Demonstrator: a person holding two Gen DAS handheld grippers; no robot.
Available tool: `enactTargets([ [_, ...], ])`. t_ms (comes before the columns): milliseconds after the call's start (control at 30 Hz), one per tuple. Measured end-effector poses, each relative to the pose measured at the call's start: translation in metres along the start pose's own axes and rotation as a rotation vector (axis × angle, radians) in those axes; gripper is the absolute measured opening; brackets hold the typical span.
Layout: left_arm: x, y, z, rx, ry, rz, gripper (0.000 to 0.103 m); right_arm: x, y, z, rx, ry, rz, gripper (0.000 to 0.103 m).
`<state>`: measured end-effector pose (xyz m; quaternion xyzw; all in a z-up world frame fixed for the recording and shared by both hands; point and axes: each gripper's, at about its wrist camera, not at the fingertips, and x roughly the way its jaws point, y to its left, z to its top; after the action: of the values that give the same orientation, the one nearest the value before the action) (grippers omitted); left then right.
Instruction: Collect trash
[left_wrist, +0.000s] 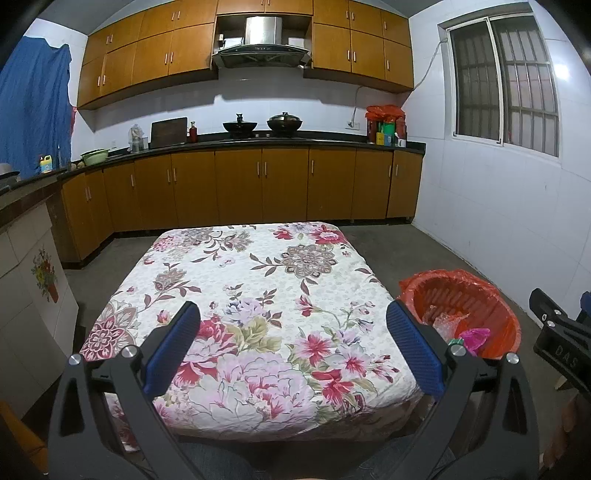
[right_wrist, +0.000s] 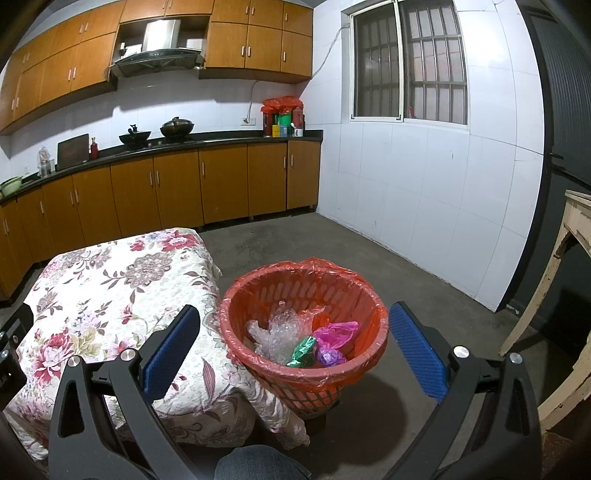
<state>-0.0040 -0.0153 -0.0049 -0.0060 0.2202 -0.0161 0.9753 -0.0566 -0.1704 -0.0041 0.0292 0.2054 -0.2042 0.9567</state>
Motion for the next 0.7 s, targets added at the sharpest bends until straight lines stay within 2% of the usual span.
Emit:
enactTargets([
  [700, 0.0029, -0.0009, -0.0016, 0.001, 0.008, -0.004, 0.099, 0.0007, -0.0017, 0.0002, 0.000, 0.002, 0.000, 0.101],
])
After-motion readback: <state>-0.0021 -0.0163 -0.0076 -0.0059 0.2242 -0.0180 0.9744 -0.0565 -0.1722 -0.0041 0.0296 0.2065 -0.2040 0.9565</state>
